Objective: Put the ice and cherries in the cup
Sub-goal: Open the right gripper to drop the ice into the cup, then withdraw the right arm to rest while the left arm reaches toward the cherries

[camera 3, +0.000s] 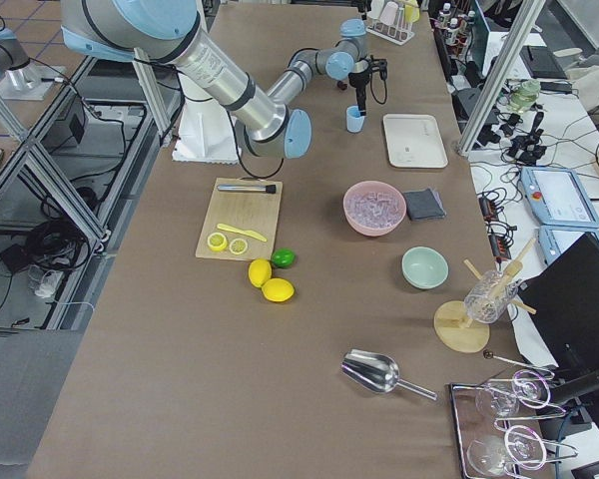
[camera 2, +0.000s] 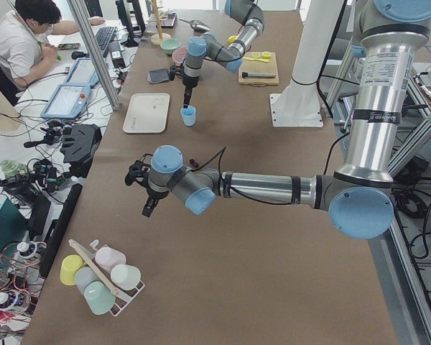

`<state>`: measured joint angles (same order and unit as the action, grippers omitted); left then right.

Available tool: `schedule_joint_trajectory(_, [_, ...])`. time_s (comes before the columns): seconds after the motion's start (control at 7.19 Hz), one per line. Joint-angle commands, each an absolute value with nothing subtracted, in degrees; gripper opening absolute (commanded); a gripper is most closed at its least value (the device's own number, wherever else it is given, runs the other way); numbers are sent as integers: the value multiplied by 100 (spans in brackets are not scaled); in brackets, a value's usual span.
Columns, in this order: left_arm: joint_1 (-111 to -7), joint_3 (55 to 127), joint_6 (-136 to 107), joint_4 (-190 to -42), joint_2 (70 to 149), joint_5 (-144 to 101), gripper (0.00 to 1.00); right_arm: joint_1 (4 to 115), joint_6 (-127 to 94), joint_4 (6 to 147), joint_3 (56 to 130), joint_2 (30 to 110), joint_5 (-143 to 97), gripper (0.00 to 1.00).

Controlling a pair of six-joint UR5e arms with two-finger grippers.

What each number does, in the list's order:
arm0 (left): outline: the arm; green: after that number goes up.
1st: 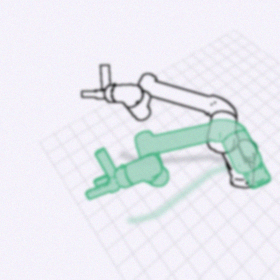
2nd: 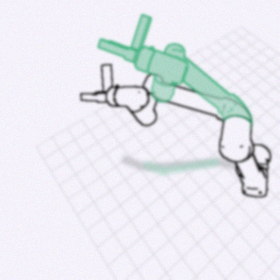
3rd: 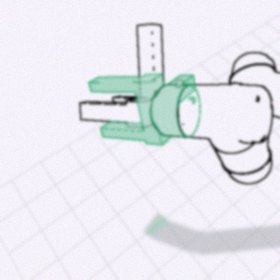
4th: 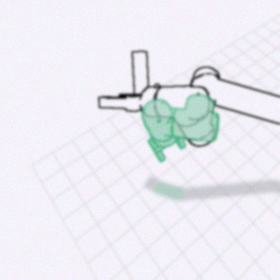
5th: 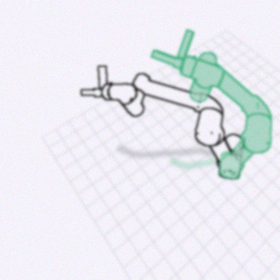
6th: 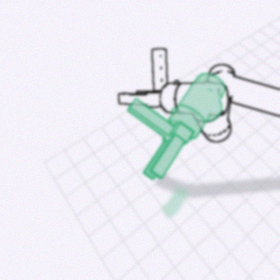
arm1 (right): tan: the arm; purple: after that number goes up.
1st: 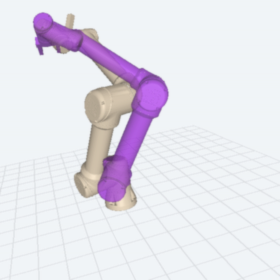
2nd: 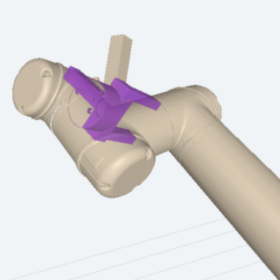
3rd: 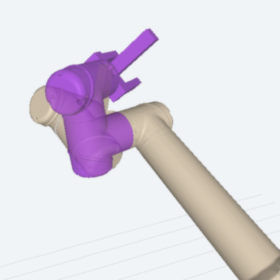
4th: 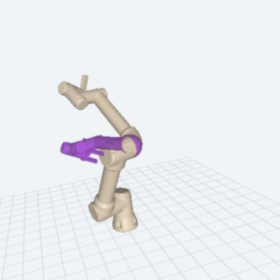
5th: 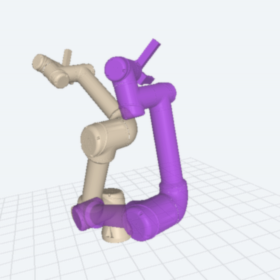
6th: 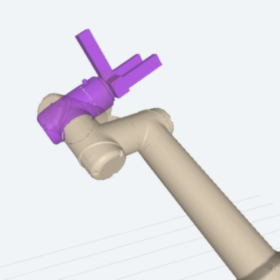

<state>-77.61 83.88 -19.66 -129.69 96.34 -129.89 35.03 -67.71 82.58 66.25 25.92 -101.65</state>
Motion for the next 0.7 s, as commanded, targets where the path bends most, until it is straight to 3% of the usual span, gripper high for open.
schedule_joint_trajectory(0.0, [-7717,8367,-1994,-12920,9764,-12981,97,4320,-6209,8271,7798,3815,-11131,99])
schedule_joint_trajectory(0.56, [-7322,8350,-1986,-12946,10106,-12964,97,6366,-3828,8209,9840,7112,-12844,99])
